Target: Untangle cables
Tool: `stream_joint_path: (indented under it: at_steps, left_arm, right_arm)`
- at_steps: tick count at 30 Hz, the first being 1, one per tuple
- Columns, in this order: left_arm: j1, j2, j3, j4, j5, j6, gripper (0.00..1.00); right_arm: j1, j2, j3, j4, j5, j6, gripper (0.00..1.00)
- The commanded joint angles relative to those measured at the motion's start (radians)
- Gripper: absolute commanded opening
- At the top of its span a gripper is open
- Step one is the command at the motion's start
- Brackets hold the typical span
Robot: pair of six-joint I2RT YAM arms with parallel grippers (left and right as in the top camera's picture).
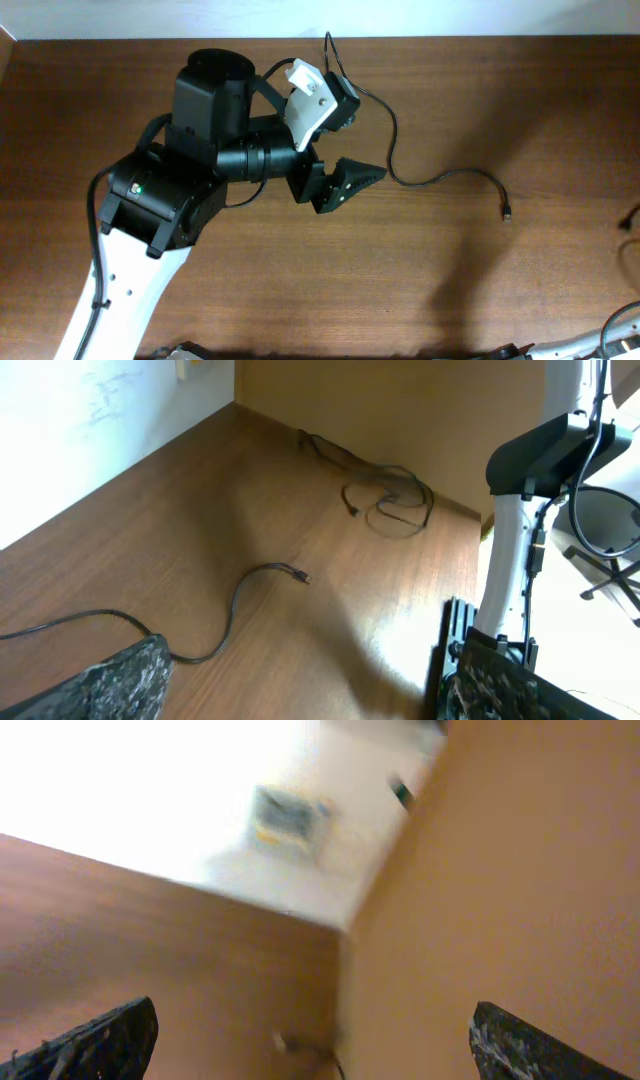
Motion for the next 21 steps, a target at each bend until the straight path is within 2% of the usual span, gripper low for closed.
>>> stream_joint_path:
  at_steps: [1,2,4,6,7,8,11,13,14,16,18,19,20,21]
  left_arm:
    - [-0.005,0.004,0.005,0.015,-0.006,0.016,0.92]
    - [-0.005,0.004,0.005,0.029,-0.005,0.066,0.91]
    - [-0.005,0.004,0.005,0.047,-0.045,0.093,0.91]
    - [-0.005,0.004,0.005,0.047,-0.113,0.092,0.9]
    - [-0.005,0.004,0.005,0.047,-0.112,0.092,0.91]
    - [-0.005,0.004,0.005,0.047,-0.112,0.092,0.91]
    - [-0.005,0.004,0.005,0.047,-0.112,0.092,0.92]
    - [-0.005,0.004,0.005,0.046,-0.113,0.092,0.92]
    - [-0.005,0.004,0.005,0.046,-0.113,0.092,0.92]
    - [-0.005,0.005,0.005,0.041,-0.113,0.092,0.92]
    - [-0.005,0.005,0.005,0.021,-0.14,0.092,0.91]
    - [-0.005,0.006,0.005,0.019,-0.164,0.092,0.79]
    - [-0.005,0.006,0.005,0.019,-0.165,0.092,0.74]
    - [-0.005,0.013,0.005,0.018,-0.164,0.092,0.74]
  right_arm:
    - [0.078,-0.007,-0.001,0.069,-0.428,0.008,0.99]
    - [0.144,-0.007,-0.002,0.087,-0.497,0.01,0.99]
    - [0.344,-0.007,-0.002,0.067,-0.497,0.009,0.99]
    - [0.578,0.006,-0.002,0.058,-0.41,0.009,0.69]
    - [0.694,0.019,-0.004,0.029,-0.256,0.009,0.72]
    - [0.791,0.037,-0.008,0.002,-0.113,0.009,0.8]
    - [1.077,0.153,-0.028,0.015,0.446,0.009,0.82]
    - [1.164,0.227,-0.028,0.069,0.64,0.009,0.81]
    - [1.201,0.273,-0.028,0.108,0.691,0.009,0.81]
    - [1.257,0.392,-0.028,0.227,0.71,0.023,0.92]
    - [1.272,0.505,-0.028,0.324,0.708,0.146,0.93]
    - [1.273,0.536,-0.028,0.345,0.698,0.188,0.93]
    - [1.273,0.566,-0.028,0.362,0.669,0.227,0.94]
    - [1.273,0.605,-0.028,0.375,0.58,0.3,0.96]
